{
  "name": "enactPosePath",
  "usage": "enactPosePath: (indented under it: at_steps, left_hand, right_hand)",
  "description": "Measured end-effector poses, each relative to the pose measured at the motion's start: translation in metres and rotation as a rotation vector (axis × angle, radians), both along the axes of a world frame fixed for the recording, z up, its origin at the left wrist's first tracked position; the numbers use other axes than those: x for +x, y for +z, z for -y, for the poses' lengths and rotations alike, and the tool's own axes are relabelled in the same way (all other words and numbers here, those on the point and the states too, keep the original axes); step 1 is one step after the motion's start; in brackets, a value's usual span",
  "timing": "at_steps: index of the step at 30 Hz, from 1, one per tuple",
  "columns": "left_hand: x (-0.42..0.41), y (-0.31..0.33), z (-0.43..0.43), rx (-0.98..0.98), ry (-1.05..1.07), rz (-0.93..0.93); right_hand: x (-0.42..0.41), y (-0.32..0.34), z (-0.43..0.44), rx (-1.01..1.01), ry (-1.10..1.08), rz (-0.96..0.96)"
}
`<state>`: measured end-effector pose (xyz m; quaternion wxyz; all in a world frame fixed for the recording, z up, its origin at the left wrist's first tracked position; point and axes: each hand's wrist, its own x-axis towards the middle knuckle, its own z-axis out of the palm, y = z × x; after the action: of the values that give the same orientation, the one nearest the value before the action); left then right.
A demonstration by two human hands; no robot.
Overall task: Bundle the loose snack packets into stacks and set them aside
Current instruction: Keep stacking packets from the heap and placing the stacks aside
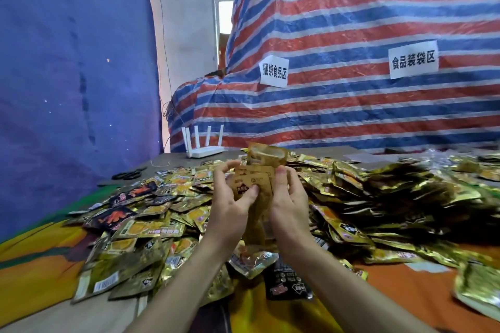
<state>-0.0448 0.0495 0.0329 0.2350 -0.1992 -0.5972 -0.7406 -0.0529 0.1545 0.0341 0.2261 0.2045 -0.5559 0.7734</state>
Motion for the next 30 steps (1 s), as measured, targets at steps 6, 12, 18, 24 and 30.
enactPosePath:
  at_steps: [6,12,18,24,30]
  left_hand:
    - [-0.004,-0.023,-0.006,-0.009,0.006,0.302]
    - [-0.001,-0.04,-0.006,-0.358,0.062,0.266]
    - [-0.004,-0.035,-0.004,-0.366,0.163,-0.077]
    - [0.0,-0.023,-0.01,-0.34,0.027,0.005]
    - [-0.007,-0.009,-0.021,-0.538,-0.055,-0.025]
  right_hand:
    - [-0.002,-0.026,0.012,0.202,-0.057,0.114]
    - [-0.005,-0.023,0.001,0.107,-0.063,0.166]
    - [-0.005,-0.009,-0.004,0.033,0.048,0.163]
    - [-0.01,-0.014,-0.001,-0.08,0.328,0.364]
    - [-0.02,-0.017,-0.009,0.01,0.235,0.297]
